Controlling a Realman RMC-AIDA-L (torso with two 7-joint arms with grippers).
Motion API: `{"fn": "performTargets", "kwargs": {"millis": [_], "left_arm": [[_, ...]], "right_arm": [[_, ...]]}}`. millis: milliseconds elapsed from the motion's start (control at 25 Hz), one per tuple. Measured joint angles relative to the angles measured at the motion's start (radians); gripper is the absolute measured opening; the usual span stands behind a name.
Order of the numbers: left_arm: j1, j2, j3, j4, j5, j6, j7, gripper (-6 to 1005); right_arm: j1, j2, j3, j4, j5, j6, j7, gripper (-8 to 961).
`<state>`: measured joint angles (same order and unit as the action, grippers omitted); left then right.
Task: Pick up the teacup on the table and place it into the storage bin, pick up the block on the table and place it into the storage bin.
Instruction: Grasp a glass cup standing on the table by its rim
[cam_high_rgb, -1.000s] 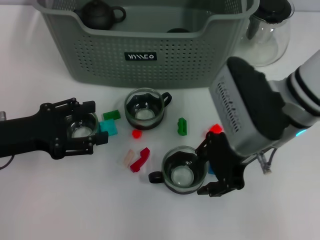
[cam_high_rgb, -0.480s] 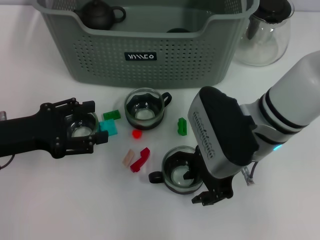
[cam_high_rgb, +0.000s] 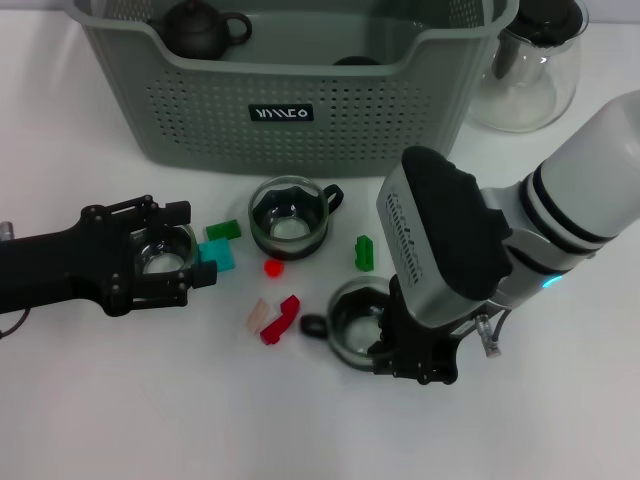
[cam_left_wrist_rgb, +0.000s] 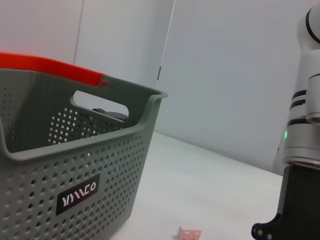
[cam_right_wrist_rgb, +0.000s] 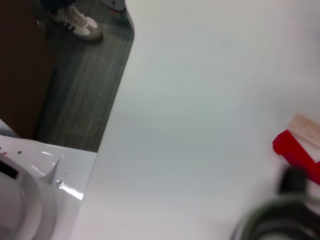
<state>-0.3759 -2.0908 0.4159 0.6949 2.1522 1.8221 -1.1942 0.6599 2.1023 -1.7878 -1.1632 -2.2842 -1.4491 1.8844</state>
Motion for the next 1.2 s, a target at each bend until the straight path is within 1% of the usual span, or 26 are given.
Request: {"fn": "performTargets", "kwargs": {"millis": [120,280,400,520,640,720,800,880,960,1040,1120,1200], "left_arm": [[0.0,0.0,0.0,0.0,0.0,0.0,0.0,859],[0.0,0.0,0.0,0.0,0.0,0.0,-0.001,860],[0.0,-0.001,0.0,0.0,0.0,0.0,0.0,860],[0.001,-0.001,0.0,0.0,0.0,0.0,0.002,860],[0.001,-0.001,0.0,0.0,0.0,0.0,0.003,860],[0.0,-0.001,-0.002,0.0,0.0,0.0,0.003,860],[-0.004,-0.002,-0.003,0.0,-0.001,0.0,0.003,859],[-0.011,-0.003,-0.002,-0.001,-0.001,0.0,0.001,859],[-0.017,-0.003,0.0,-0.001,-0.001,0.0,-0.002,859],[-0.02,-0.005,0.001,-0.002,-0.001,0.0,-0.003,859],[-0.021,-0.008,0.001,-0.002,-0.001,0.0,-0.003,859],[-0.021,-0.01,0.001,-0.002,-0.001,-0.001,-0.003,859]], "right_arm": [[0.001,-0.001,0.037,-0.007,0.009,-0.037,0.0,203],[0.002,-0.003,0.165,-0.025,0.051,-0.142,-0.012,130],[0.002,-0.005,0.325,-0.039,0.1,-0.24,-0.041,87],[-0.008,-0.005,0.546,-0.05,0.217,-0.337,-0.1,67],[-0.032,-0.005,0.729,-0.069,0.355,-0.345,-0.131,53],[-0.047,-0.004,0.784,-0.079,0.447,-0.283,-0.131,54],[-0.045,-0.003,0.788,-0.082,0.506,-0.173,-0.105,54],[-0.019,-0.003,0.766,-0.08,0.516,-0.036,-0.042,53],[0.03,-0.004,0.732,-0.064,0.477,0.092,0.043,53],[0.103,-0.006,0.694,-0.025,0.377,0.22,0.139,53],[0.191,-0.006,0.666,0.052,0.27,0.329,0.228,53],[0.292,-0.006,0.651,0.177,0.168,0.422,0.305,53]]}}
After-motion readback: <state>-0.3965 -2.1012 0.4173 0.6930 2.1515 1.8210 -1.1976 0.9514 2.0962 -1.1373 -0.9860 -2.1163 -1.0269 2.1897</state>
